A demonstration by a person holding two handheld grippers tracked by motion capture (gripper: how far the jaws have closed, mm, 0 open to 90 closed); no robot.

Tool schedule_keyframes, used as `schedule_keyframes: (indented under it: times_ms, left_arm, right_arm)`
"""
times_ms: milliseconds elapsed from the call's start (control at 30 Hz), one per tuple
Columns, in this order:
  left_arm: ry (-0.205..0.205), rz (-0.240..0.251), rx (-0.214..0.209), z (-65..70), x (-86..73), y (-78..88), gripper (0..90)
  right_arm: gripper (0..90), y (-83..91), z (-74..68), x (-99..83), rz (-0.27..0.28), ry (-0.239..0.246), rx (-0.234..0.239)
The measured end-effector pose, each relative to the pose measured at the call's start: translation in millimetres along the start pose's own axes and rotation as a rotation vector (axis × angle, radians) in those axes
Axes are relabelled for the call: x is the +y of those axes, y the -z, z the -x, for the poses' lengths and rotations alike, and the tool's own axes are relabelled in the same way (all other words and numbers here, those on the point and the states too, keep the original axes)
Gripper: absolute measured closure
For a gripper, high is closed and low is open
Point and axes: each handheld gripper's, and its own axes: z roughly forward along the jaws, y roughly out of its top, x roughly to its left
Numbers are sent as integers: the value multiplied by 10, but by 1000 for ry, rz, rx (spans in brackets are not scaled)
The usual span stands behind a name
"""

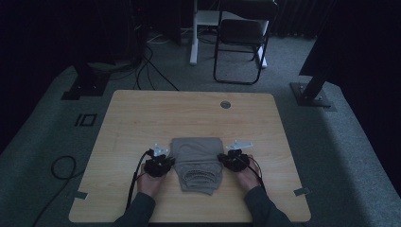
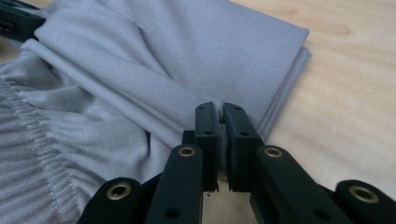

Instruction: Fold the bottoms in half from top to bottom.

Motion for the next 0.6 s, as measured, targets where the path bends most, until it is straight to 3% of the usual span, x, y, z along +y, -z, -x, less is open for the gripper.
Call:
schedule_keyframes:
  times_ms: [200,300,333,400,600]
  left_arm:
    - [14,17,54,-123,205,-199,841]
    - [7,26,81,-157,273,-270,842]
    - [47,34,98,-218,359,-355,843]
    - [65,32,111,-251,422,-406,843]
    - [77,24,119,-283,486,-449,843]
  right_arm:
    - [859,-193,105,203,0,15,-60]
    - [860,-322,203,328,8,-4,-90]
    - [861,-377,239,380,13,-28,-96]
    - [861,-435,267,441,11,-46,-106]
    - [864,-483,292,515,-7,-48,-114]
